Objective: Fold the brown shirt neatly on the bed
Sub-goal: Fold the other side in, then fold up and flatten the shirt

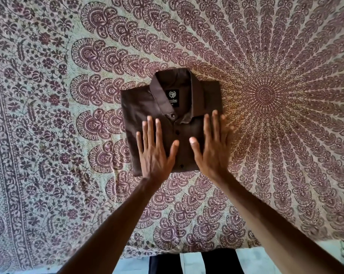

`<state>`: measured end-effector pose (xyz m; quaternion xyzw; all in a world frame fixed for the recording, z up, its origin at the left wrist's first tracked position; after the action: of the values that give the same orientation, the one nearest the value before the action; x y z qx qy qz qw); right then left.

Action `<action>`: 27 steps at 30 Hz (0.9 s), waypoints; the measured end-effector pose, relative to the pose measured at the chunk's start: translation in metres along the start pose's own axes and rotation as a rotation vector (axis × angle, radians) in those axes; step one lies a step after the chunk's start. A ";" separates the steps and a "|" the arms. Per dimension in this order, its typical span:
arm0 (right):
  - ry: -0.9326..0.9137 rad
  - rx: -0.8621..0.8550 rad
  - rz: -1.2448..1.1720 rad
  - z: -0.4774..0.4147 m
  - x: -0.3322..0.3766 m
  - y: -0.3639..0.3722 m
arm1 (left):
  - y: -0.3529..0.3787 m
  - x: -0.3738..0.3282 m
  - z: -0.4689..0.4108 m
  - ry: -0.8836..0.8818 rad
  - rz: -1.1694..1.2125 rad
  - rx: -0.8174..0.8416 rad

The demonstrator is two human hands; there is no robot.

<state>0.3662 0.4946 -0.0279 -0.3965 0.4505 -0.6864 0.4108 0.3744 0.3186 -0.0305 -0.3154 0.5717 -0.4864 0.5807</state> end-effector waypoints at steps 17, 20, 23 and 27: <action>0.523 0.124 -0.355 -0.052 -0.012 -0.014 | -0.038 0.041 -0.014 -0.757 0.506 -0.142; 0.562 0.319 -0.410 -0.068 -0.013 -0.023 | -0.037 0.053 -0.028 -0.740 0.582 -0.023; 0.515 0.350 -0.553 -0.071 -0.013 -0.026 | -0.038 0.057 -0.032 -0.672 0.634 -0.014; 0.416 0.282 -0.683 -0.045 -0.001 -0.028 | -0.050 0.058 -0.017 -0.460 0.727 -0.058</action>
<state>0.3195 0.5156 -0.0145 -0.3158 0.2684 -0.9034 0.1103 0.3405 0.2519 -0.0075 -0.2101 0.5146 -0.1509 0.8175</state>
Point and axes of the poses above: each hand's wrist, its own z-axis away from the middle knuckle, its own y-axis out of the palm, x = y × z, the point moved 2 cm from there along -z, towards the middle knuckle, and after that the axes turned 15 degrees about y, right-handed, at the moved point
